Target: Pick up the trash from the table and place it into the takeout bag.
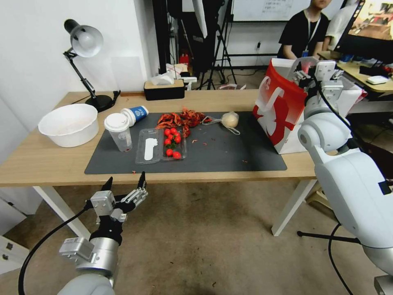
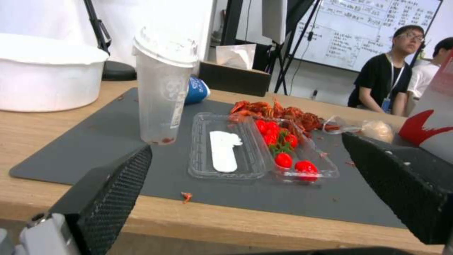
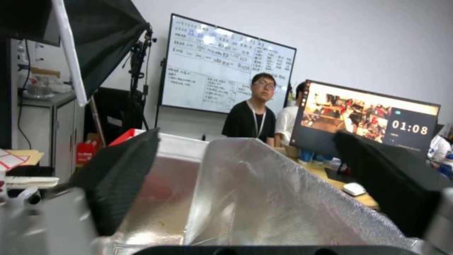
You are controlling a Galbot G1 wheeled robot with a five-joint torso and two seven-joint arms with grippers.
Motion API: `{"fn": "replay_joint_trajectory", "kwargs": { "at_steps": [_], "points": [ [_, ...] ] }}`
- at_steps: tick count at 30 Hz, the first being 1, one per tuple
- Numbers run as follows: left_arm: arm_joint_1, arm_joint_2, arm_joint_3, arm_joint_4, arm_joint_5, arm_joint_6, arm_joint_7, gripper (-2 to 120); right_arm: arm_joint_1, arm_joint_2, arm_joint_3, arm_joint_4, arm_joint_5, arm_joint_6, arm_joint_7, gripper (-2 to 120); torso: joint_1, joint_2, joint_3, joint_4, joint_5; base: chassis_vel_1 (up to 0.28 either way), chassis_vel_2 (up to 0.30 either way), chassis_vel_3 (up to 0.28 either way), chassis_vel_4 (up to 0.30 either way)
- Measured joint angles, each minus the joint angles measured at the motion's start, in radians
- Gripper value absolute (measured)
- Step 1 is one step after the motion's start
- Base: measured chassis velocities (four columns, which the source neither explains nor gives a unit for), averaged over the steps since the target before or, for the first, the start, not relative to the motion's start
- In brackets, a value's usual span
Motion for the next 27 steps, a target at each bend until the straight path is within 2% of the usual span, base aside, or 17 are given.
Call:
{"fn": "replay_joint_trajectory", "kwargs": {
  "at_steps": [2, 8, 11, 16, 19, 24, 27],
  "points": [
    [-0.001, 0.0, 0.0, 0.0, 0.0, 0.0, 0.0, 100, -0.004, 0.002, -0.002, 0.01, 0.014, -0.001, 0.001, 100, 0.0, 0.0, 0.0, 0.0, 0.0001, 0.0, 0.0, 0.0, 0.0],
    [-0.002, -0.001, -0.001, 0.0, 0.0, 0.0, 0.001, 100, -0.008, 0.005, -0.005, 0.025, 0.035, 0.008, -0.002, 100, 0.0, 0.0, 0.0, 0.0, 0.0, 0.0, 0.0, 0.0, 0.0],
    [0.0, -0.004, -0.002, -0.002, 0.001, 0.0, 0.002, 100, -0.033, 0.004, -0.01, 0.082, 0.056, 0.066, -0.048, 100, 0.0, 0.0, 0.0, 0.0001, -0.0001, 0.0, 0.0, 0.0, 0.0],
    [0.001, -0.006, -0.002, -0.004, 0.002, 0.0, 0.003, 100, -0.076, -0.003, -0.014, 0.16, 0.108, 0.101, -0.092, 100, 0.0, 0.0, 0.0, 0.0001, -0.0001, 0.0, 0.0, 0.0, 0.0],
    [0.002, -0.011, -0.001, -0.004, 0.006, -0.004, 0.003, 100, -0.174, -0.02, -0.008, 0.246, 0.178, 0.141, -0.136, 100, 0.0, 0.0, 0.0, 0.0002, 0.0, 0.0, 0.0, 0.0, 0.0],
    [0.002, -0.014, -0.001, -0.003, 0.007, -0.007, 0.004, 100, -0.301, -0.044, 0.011, 0.311, 0.223, 0.186, -0.195, 100, 0.0, 0.0, 0.0, -0.0001, 0.0001, 0.0, 0.0, 0.0, 0.0],
    [0.003, -0.015, 0.0, 0.003, 0.008, -0.016, 0.005, 100, -0.473, -0.056, 0.078, 0.36, 0.236, 0.268, -0.33, 100, 0.0, 0.0, 0.0, 0.0001, 0.0001, 0.0, 0.0, 0.0, 0.0]
  ]
}}
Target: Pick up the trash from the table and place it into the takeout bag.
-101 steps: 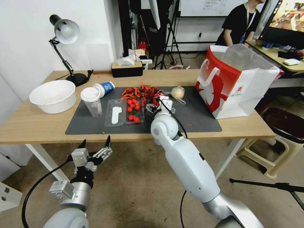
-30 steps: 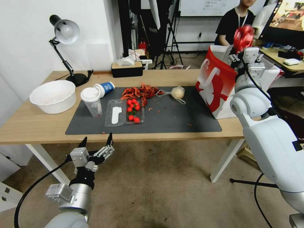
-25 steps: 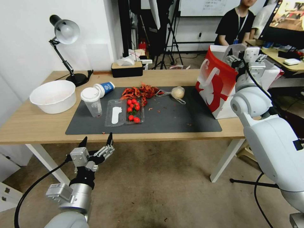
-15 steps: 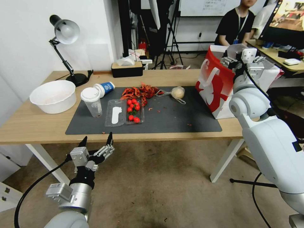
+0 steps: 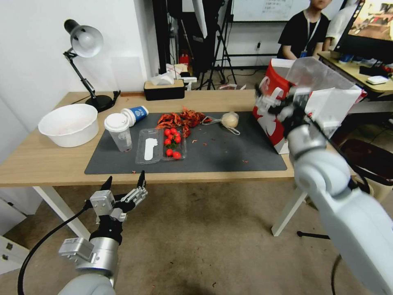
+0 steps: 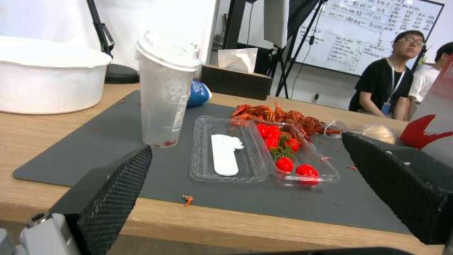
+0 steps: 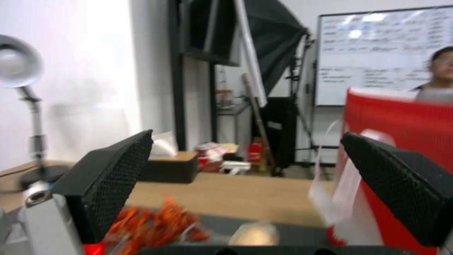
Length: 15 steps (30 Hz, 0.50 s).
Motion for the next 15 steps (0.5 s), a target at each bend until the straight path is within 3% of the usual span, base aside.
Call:
{"fn": "replay_joint_trajectory", "kwargs": {
  "at_steps": [5, 7, 9, 12, 15],
  "points": [
    [0.004, 0.001, -0.004, 0.002, 0.003, -0.004, 0.006, 100, -0.155, 0.016, 0.073, 0.006, -0.021, 0.105, -0.114, 100, 0.0, 0.0, 0.0, -0.0001, 0.0003, 0.0, 0.0, 0.0, 0.0],
    [0.003, 0.004, -0.009, 0.001, 0.003, -0.004, 0.011, 100, -0.295, 0.04, 0.115, -0.006, -0.057, 0.225, -0.19, 100, 0.0, 0.0, 0.0, -0.0004, -0.0002, 0.0, 0.0, 0.0, 0.0],
    [0.002, 0.006, -0.009, 0.002, 0.003, -0.005, 0.013, 100, -0.333, 0.051, 0.122, -0.015, -0.074, 0.26, -0.208, 100, 0.0, 0.0, 0.0, -0.0004, 0.0001, 0.0, 0.0, 0.0, 0.0],
    [-0.001, 0.007, -0.005, 0.021, 0.007, -0.007, 0.017, 100, -0.466, 0.111, 0.139, -0.052, -0.131, 0.389, -0.263, 100, 0.0, 0.0, 0.0, -0.0002, -0.0001, 0.0, 0.0, 0.0, 0.0],
    [-0.003, 0.007, -0.004, 0.031, 0.021, -0.015, 0.021, 100, -0.517, 0.147, 0.137, -0.069, -0.152, 0.434, -0.275, 100, 0.0, 0.0, 0.0, 0.0, -0.0002, 0.0, 0.0, 0.0, 0.0]
  ]
}}
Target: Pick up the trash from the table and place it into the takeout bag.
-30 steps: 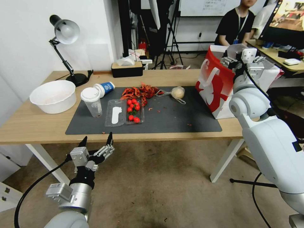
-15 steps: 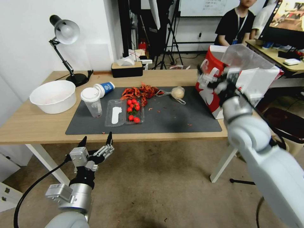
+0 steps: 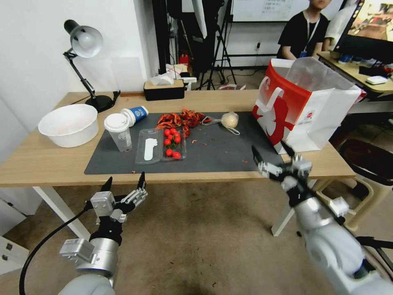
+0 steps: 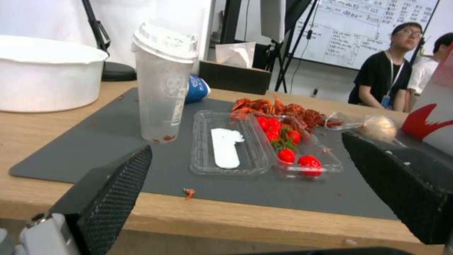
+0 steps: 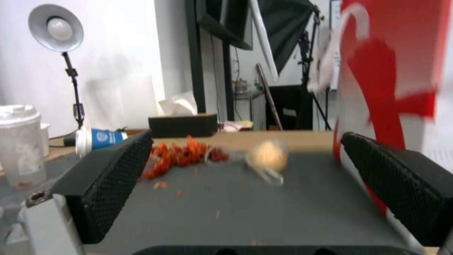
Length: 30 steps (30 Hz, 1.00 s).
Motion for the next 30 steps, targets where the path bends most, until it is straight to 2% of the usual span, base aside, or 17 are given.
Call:
{"fn": "replay_joint_trajectory", "kwargs": {
  "at_steps": [5, 12, 24, 30],
  "points": [
    [-0.001, 0.008, -0.002, 0.019, 0.008, -0.007, 0.003, 100, -0.067, 0.051, -0.022, -0.035, -0.037, 0.043, -0.014, 100, 0.0, 0.0, 0.0, -0.0001, 0.0001, 0.0, 0.0, 0.0, 0.0],
    [-0.002, 0.019, -0.01, 0.039, 0.004, -0.007, 0.003, 100, -0.087, 0.081, -0.046, -0.065, -0.062, 0.045, -0.027, 100, 0.0, 0.0, 0.0, -0.0001, 0.0001, 0.0, 0.0, 0.0, 0.0],
    [-0.011, 0.021, -0.009, 0.065, -0.006, -0.011, 0.003, 100, -0.073, 0.082, -0.06, -0.071, -0.083, 0.024, -0.015, 100, 0.0, 0.0, 0.0, -0.0001, 0.0001, 0.0, 0.0, 0.0, 0.0],
    [-0.012, 0.019, -0.01, 0.066, -0.007, -0.015, 0.002, 100, 0.032, 0.061, -0.09, -0.07, -0.098, -0.033, 0.022, 100, 0.0, 0.0, 0.0, 0.0, 0.0003, 0.0, 0.0, 0.0, 0.0]
  ]
}}
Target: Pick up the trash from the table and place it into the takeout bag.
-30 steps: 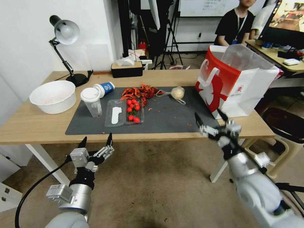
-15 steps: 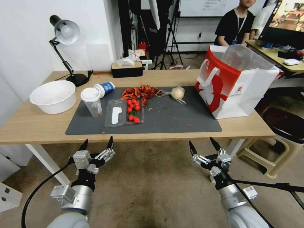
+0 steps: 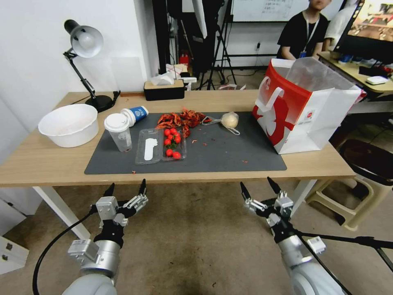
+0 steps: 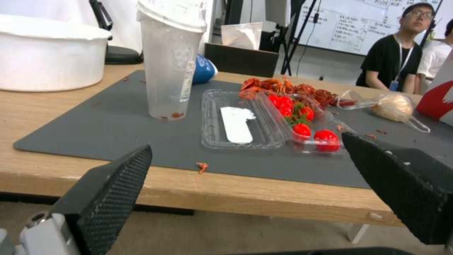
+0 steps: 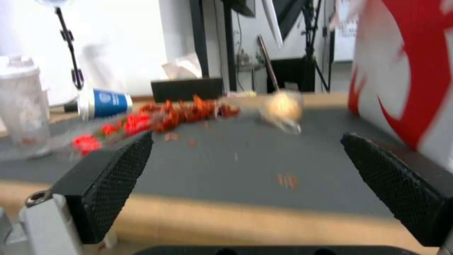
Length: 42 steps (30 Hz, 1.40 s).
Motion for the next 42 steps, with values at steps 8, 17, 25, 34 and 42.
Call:
{"fn": "replay_joint_trajectory", "kwargs": {
  "at_steps": [8, 17, 25, 34, 42],
  "points": [
    [0.011, -0.012, -0.003, 0.004, 0.01, -0.021, 0.002, 100, 0.195, -0.017, -0.064, -0.015, 0.033, -0.134, 0.051, 100, 0.0, 0.0, 0.0, -0.0001, -0.0001, 0.0, 0.0, 0.0, 0.0],
    [0.021, -0.026, -0.001, 0.004, 0.028, -0.033, 0.004, 100, 0.411, -0.028, -0.142, -0.069, 0.086, -0.263, 0.13, 100, 0.0, 0.0, 0.0, 0.0, -0.0003, 0.0, 0.0, 0.0, 0.0],
    [0.029, -0.039, -0.001, 0.002, 0.041, -0.046, 0.008, 100, 0.622, -0.012, -0.245, -0.206, 0.116, -0.375, 0.249, 100, 0.0, 0.0, 0.0, -0.0004, 0.0002, 0.0, 0.0, 0.0, 0.0],
    [0.031, -0.044, -0.007, 0.011, 0.043, -0.066, 0.003, 100, 0.966, 0.124, -0.398, -0.535, 0.2, -0.529, 0.558, 100, 0.0, 0.0, 0.0, -0.0001, -0.0001, 0.0, 0.0, 0.0, 0.0],
    [0.025, -0.04, 0.0, 0.029, 0.041, -0.072, 0.001, 100, 1.126, 0.201, -0.422, -0.792, 0.285, -0.556, 0.558, 100, 0.0, 0.0, 0.0, -0.0001, -0.0003, 0.0, 0.0, 0.0, 0.0]
  ]
}}
